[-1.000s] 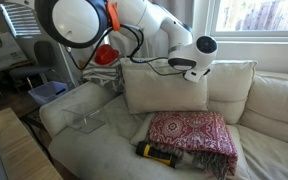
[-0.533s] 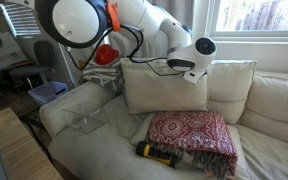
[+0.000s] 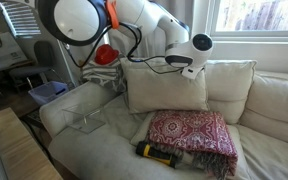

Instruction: Put the pillow upright and move it to the left

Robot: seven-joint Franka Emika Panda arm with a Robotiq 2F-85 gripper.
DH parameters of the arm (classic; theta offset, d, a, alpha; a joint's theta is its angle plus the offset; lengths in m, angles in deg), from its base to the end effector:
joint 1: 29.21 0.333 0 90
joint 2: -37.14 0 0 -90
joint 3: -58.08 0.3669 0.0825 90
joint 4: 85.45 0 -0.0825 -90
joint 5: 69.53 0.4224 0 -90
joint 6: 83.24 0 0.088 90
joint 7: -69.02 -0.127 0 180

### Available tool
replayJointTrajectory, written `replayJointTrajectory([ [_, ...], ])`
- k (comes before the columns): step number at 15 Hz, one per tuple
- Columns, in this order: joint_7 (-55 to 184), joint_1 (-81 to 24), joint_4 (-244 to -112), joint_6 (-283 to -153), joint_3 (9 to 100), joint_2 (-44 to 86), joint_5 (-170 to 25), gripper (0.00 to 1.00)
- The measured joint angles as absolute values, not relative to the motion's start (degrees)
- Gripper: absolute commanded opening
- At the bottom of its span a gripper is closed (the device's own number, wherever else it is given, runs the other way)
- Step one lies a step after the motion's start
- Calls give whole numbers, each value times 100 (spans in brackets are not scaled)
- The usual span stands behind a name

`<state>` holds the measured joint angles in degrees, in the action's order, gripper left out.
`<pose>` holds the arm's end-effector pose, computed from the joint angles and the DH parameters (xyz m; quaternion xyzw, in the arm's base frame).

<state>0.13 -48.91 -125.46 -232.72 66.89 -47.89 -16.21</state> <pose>0.8601 -0.2549 0.0278 -0.3727 0.8348 0.0080 0.4051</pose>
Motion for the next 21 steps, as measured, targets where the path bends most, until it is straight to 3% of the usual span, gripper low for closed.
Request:
replayJointTrajectory([
  [12, 2800, -4797, -12641, -23007, 7329, -4560, -1621, 1],
  [21, 4501, -4880, -14443, -22323, 7824, -3264, -1602, 2],
])
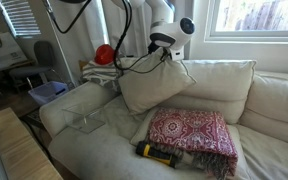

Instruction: Put the pillow upright and move it to the left

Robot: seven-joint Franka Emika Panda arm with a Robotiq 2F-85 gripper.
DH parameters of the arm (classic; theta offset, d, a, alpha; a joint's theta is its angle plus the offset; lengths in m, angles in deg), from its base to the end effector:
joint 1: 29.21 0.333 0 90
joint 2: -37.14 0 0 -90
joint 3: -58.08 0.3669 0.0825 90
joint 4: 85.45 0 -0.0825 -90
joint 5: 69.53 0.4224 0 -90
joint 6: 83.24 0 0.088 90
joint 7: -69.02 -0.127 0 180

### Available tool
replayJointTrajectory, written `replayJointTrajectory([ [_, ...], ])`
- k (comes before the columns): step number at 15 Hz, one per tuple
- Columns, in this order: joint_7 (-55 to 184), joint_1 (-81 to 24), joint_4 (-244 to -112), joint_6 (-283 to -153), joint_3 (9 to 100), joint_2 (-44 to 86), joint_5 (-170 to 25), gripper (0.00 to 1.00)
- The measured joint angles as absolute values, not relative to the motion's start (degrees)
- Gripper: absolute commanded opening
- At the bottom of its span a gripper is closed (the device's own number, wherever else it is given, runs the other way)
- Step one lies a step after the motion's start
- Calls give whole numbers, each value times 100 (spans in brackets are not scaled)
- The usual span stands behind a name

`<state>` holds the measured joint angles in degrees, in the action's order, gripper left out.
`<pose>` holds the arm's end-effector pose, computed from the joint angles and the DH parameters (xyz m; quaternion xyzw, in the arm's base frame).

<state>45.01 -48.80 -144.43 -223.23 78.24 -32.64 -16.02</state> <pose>0.8720 -0.1020 0.1140 -0.6805 0.5636 0.0032 0.4683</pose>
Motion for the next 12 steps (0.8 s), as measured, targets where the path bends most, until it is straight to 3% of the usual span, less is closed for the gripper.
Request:
replayJointTrajectory([
  [8, 4740, -4898, -14991, -22299, 7925, -2908, -1400, 1],
  [12, 5288, -4781, -14924, -21663, 7764, -2872, -1139, 1],
])
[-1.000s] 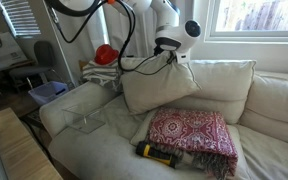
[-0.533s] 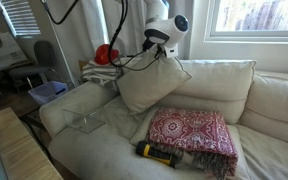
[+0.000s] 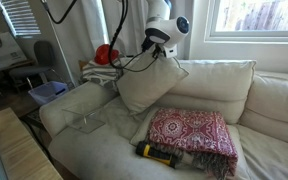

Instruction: Put the pillow upright and move it to the left

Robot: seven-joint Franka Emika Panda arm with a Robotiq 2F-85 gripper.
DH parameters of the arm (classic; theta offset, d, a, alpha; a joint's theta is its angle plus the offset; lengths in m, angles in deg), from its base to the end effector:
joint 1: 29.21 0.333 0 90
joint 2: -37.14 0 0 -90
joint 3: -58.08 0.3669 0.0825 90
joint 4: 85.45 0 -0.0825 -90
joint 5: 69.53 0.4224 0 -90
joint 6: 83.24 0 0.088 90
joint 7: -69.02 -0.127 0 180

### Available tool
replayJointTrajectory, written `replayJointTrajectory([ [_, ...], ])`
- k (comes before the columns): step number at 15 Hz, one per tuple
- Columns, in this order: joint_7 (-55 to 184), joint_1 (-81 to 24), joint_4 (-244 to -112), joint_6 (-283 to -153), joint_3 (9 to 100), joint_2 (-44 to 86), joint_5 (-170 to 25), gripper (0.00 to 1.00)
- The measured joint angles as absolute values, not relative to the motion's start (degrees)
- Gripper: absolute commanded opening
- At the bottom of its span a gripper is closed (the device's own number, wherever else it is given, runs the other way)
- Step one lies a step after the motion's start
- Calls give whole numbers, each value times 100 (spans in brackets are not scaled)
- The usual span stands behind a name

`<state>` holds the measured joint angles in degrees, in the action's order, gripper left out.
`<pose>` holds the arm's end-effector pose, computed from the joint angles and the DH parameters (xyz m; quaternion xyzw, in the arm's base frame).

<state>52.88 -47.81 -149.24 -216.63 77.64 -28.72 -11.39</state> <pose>0.8602 -0.0619 0.1305 -0.7112 0.4961 0.0364 0.4968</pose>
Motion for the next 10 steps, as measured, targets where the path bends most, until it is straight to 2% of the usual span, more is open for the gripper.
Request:
replayJointTrajectory([
  [10, 6188, -3273, -14938, -20466, 7426, -2542, -1319, 1],
])
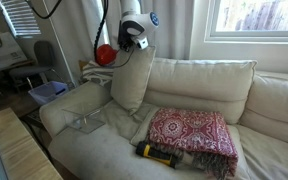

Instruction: Put the pillow upright and move it to the left

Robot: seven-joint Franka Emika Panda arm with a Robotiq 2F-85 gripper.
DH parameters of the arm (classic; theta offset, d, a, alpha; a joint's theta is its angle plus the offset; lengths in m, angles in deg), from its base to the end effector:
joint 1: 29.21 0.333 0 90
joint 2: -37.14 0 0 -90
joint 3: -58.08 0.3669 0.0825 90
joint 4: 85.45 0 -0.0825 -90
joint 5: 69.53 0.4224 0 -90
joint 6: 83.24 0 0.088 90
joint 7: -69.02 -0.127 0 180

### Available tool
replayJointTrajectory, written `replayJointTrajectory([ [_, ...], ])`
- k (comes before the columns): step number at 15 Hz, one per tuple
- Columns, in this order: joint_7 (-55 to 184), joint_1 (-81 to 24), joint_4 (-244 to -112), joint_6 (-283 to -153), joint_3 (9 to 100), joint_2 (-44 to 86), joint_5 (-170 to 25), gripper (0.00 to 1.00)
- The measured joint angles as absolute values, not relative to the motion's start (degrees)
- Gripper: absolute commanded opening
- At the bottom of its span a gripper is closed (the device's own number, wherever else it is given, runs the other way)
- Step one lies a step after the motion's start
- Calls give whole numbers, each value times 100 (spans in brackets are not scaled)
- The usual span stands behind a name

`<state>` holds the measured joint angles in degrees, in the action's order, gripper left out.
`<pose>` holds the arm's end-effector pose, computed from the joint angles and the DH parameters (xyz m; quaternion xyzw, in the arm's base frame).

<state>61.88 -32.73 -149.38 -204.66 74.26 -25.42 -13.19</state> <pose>0.8395 0.1569 0.1649 -0.8180 0.2763 0.1125 0.4918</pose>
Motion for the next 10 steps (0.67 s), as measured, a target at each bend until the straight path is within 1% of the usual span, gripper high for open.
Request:
replayJointTrajectory([
  [5, 6549, -2602, -14719, -20346, 7261, -2562, -1833, 1],
  [10, 7135, -2212, -14231, -20798, 7226, -2818, -2173, 1],
])
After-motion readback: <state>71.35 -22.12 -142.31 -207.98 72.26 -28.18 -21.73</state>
